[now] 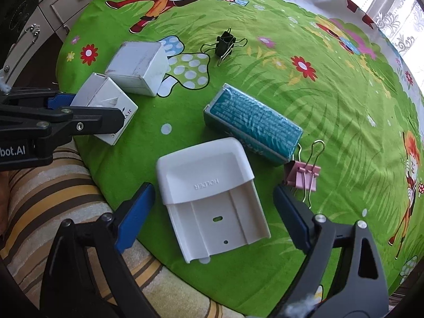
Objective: Organize rigid objects
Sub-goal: 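Lift the white cube with the left gripper while the right grasps the white plastic tray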
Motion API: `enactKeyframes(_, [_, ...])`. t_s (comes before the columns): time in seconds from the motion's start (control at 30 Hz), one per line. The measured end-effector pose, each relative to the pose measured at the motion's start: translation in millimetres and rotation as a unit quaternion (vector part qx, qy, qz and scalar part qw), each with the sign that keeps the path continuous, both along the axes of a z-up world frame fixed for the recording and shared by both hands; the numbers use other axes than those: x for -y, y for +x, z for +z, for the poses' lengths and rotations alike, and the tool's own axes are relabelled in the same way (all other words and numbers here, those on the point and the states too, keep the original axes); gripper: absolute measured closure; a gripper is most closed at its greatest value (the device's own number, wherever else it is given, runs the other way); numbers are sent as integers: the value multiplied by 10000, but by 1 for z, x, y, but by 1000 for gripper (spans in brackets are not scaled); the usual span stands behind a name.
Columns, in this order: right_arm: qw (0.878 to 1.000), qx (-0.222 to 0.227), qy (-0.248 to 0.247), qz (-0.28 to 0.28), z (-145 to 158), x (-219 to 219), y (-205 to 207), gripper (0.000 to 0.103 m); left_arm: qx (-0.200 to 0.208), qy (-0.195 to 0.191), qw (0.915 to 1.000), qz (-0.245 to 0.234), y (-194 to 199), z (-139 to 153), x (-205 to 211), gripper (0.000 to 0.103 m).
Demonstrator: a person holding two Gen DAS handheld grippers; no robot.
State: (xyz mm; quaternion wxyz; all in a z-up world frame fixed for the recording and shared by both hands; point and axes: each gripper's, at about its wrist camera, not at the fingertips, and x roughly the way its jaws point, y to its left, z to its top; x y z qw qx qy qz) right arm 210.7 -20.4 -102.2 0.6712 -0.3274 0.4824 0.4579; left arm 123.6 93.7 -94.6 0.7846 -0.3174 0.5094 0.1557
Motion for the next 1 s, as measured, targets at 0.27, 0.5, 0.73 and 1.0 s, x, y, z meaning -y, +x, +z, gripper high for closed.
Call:
enactKeyframes(0.27, [9995,-108,179,-228,9,12,-1,35,111,79,9999,-10,-4,8,2,59])
enactKeyframes(0.5, [9976,-98,451,-518,31,31,-10,35,262,80,9996,-72,-11,20,9,60])
enactKeyframes(0.73, [9944,-27,688,-804,49,59,-18,35,397,67,9990,-215,-15,33,24,60])
enactKeyframes(1.0, [9873,146,945,-1269,72,104,-29,35,543,0,9967,-603,-16,46,61,60])
